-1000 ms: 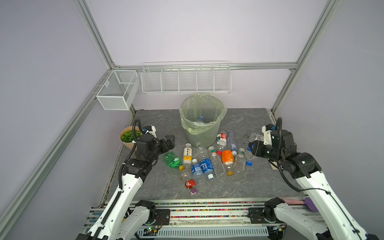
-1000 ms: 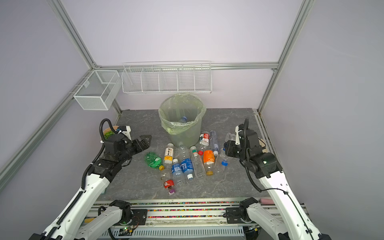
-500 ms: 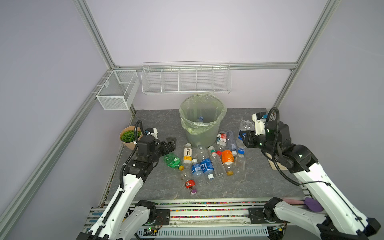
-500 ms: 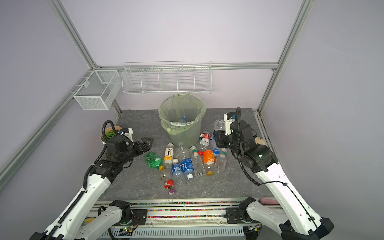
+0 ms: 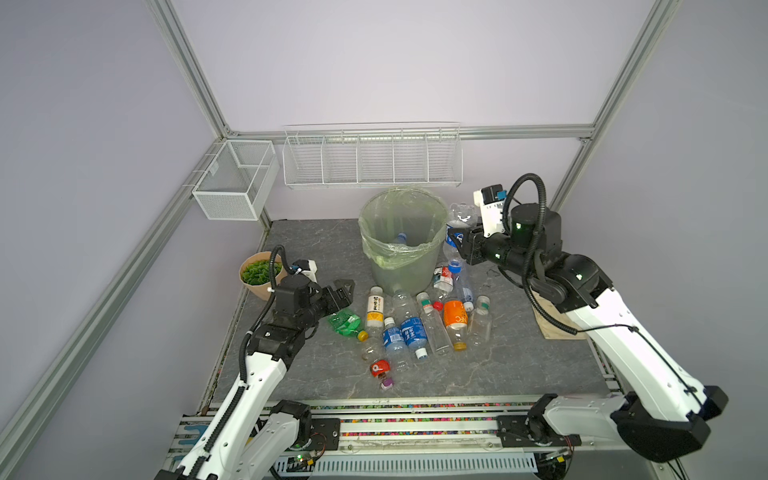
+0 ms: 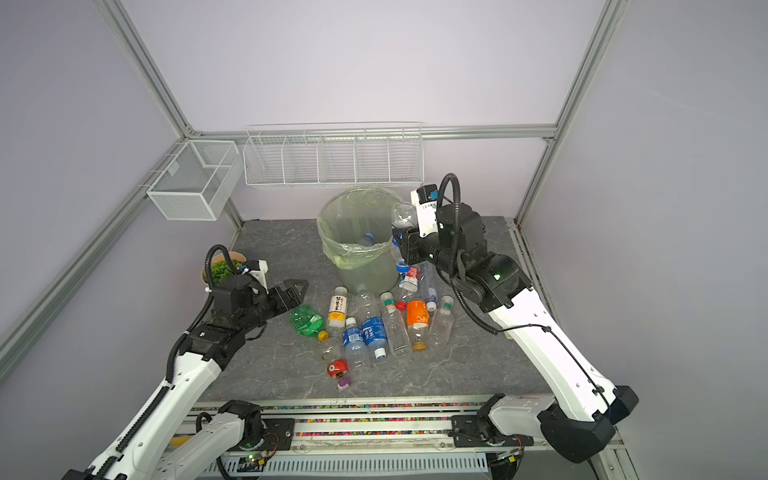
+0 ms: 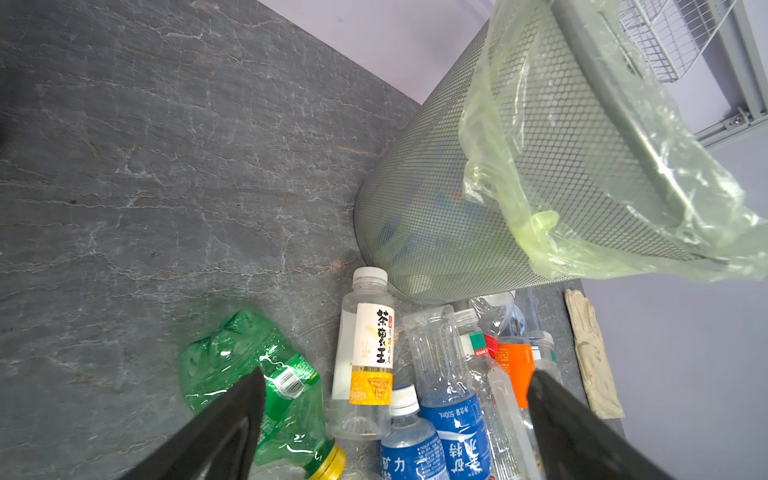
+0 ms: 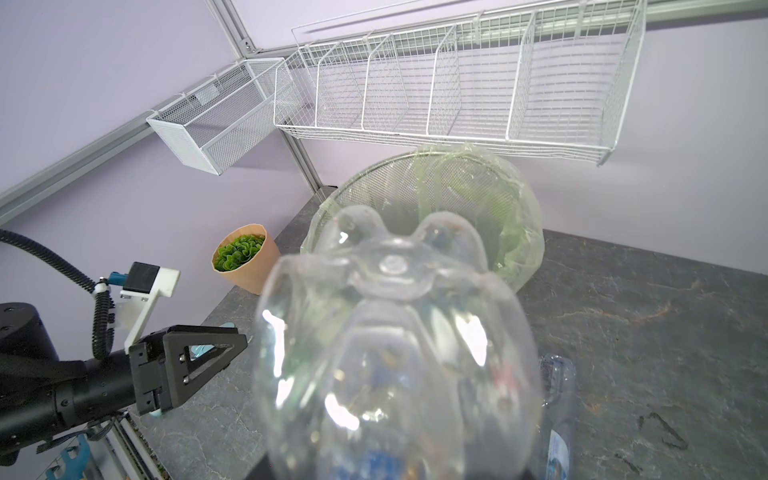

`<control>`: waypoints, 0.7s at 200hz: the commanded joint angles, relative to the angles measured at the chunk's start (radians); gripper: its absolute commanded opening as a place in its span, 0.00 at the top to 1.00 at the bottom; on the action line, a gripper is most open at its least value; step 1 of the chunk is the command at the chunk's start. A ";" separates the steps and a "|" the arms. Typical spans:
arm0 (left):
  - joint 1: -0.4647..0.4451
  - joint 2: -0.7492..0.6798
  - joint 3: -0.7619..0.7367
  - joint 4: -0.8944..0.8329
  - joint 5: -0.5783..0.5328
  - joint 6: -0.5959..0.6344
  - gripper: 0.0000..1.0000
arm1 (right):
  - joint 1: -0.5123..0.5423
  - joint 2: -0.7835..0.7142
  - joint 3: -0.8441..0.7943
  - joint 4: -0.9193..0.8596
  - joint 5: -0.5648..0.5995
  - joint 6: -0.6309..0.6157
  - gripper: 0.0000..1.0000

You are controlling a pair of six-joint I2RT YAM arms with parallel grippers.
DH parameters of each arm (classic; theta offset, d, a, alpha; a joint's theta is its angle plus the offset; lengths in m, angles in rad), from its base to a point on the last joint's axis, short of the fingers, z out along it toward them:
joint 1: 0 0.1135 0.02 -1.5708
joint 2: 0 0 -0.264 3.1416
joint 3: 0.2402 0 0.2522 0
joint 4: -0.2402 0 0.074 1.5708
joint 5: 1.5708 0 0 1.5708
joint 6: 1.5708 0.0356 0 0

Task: Throw the plastic bottles in the bin
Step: 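Lift the Pepsi-labelled bottle with the right gripper toward the bin, then open the right gripper over the bin to drop the bottle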

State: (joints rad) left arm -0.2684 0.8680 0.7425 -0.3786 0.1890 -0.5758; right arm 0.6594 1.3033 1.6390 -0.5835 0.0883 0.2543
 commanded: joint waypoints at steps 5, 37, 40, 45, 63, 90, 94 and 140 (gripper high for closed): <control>0.005 -0.030 -0.022 -0.014 0.018 -0.011 0.03 | 0.017 0.030 0.057 0.028 -0.002 -0.049 0.93; 0.005 -0.049 -0.025 -0.012 0.048 -0.007 0.02 | 0.041 0.094 0.142 0.019 0.008 -0.080 0.93; 0.005 -0.051 -0.025 -0.010 0.051 -0.005 0.02 | 0.042 0.101 0.151 0.019 0.008 -0.084 0.93; 0.005 -0.053 -0.025 -0.009 0.056 -0.004 0.02 | 0.045 0.110 0.163 0.017 0.010 -0.088 0.93; 0.005 -0.061 -0.023 -0.006 0.069 -0.002 0.02 | 0.048 0.136 0.195 0.021 0.010 -0.104 0.93; 0.005 -0.070 -0.027 -0.001 0.084 -0.001 0.02 | 0.052 0.165 0.218 0.054 0.023 -0.146 0.93; 0.005 -0.071 -0.028 0.000 0.086 -0.001 0.02 | 0.053 0.170 0.225 0.055 0.025 -0.153 0.93; 0.004 -0.079 -0.028 0.001 0.094 -0.005 0.02 | 0.044 0.299 0.380 0.003 0.072 -0.198 0.93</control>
State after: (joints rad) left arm -0.2684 0.8036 0.7235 -0.3824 0.2672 -0.5751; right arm 0.7078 1.5341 1.9297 -0.5720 0.1177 0.1097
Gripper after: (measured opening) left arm 0.977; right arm 0.411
